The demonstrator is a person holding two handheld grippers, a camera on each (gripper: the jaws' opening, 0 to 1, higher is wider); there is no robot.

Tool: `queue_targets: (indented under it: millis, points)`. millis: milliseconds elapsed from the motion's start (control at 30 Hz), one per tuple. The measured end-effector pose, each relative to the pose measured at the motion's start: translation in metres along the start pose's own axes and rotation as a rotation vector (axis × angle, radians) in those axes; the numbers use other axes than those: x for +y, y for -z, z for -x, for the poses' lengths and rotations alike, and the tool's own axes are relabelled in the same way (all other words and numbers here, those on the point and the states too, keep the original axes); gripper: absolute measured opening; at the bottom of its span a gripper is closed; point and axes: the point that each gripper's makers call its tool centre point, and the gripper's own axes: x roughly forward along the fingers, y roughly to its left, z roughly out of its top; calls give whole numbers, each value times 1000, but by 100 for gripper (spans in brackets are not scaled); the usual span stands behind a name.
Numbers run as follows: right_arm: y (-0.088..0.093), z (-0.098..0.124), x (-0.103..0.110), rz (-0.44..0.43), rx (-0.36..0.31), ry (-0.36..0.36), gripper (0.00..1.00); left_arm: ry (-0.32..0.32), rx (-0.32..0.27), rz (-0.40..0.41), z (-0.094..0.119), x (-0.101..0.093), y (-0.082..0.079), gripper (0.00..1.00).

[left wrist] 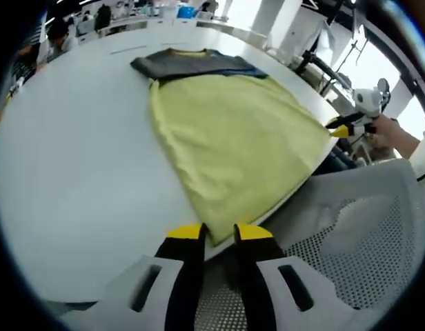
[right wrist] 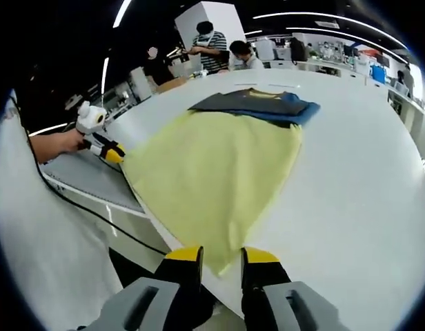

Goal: Fold the garment on the visible template until the final outline fits inside the template.

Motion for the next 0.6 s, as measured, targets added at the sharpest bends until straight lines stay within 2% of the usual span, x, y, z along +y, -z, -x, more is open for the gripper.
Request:
queue_targets:
  millis: [267, 600]
  points:
    - [4, 1, 2, 60, 23, 23, 7, 12, 16, -9, 1, -1, 5, 7]
    - [8, -3, 8, 58, 19, 24, 0, 14, 14, -9, 1, 1, 5, 1]
